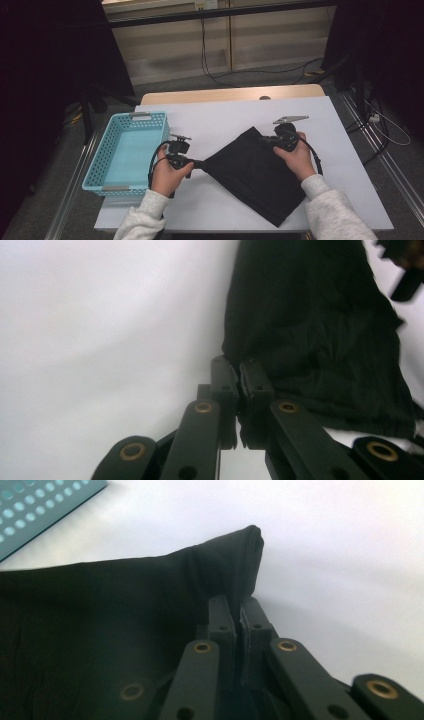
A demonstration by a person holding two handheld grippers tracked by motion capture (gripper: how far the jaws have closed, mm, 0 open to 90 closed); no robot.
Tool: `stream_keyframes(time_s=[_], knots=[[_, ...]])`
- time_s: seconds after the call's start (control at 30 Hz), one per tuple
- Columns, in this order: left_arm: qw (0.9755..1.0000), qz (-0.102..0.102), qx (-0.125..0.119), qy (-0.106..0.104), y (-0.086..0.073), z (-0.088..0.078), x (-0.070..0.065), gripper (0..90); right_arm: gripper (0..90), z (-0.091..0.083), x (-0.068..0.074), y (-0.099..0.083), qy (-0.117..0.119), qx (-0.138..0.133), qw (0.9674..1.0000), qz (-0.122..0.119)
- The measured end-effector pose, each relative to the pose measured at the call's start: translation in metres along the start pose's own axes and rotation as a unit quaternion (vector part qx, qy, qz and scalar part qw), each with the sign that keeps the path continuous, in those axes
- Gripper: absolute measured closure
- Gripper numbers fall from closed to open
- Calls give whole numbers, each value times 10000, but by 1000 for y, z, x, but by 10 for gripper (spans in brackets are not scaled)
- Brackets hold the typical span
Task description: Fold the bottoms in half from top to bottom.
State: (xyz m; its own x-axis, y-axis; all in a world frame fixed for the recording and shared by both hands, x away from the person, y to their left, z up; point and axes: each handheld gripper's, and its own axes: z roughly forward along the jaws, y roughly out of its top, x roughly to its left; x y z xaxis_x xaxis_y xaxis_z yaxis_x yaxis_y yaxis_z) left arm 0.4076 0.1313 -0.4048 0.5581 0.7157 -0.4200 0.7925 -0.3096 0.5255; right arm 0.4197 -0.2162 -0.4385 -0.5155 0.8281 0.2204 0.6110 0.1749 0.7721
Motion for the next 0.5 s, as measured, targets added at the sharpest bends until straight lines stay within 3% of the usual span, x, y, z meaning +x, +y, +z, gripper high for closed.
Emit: stream_keyframes(time_s=[0.07, 0.13, 0.17, 0.2, 0.23, 0.3, 0.43, 0.5], knots=[[9998, -49, -131, 154, 13, 0, 7, 869, 867, 2, -1, 7, -111, -139, 9998, 21], [9985, -136, -429, 317, 25, 1, 14, 866, 863, 5, -3, 15, -208, -371, 9990, 144], [9982, -193, -438, 359, 30, 3, 17, 864, 851, 6, -4, 19, -269, -504, 9982, 204], [9981, -224, -418, 386, 34, 6, 21, 852, 767, 7, -5, 23, -388, -625, 9970, 236], [9972, -238, -519, 491, 36, 10, 25, 794, 695, 8, -4, 26, -581, -649, 9959, 237], [9962, -163, -606, 598, 35, 18, 27, 465, 654, 4, -2, 28, -620, -692, 9956, 95], [9978, 23, -523, 411, 25, 27, 19, 375, 546, -8, 9, 18, -478, -386, 9977, -294], [9977, 140, -537, 387, 19, 29, 14, 336, 531, -16, 12, 7, -438, -226, 9981, -371]])
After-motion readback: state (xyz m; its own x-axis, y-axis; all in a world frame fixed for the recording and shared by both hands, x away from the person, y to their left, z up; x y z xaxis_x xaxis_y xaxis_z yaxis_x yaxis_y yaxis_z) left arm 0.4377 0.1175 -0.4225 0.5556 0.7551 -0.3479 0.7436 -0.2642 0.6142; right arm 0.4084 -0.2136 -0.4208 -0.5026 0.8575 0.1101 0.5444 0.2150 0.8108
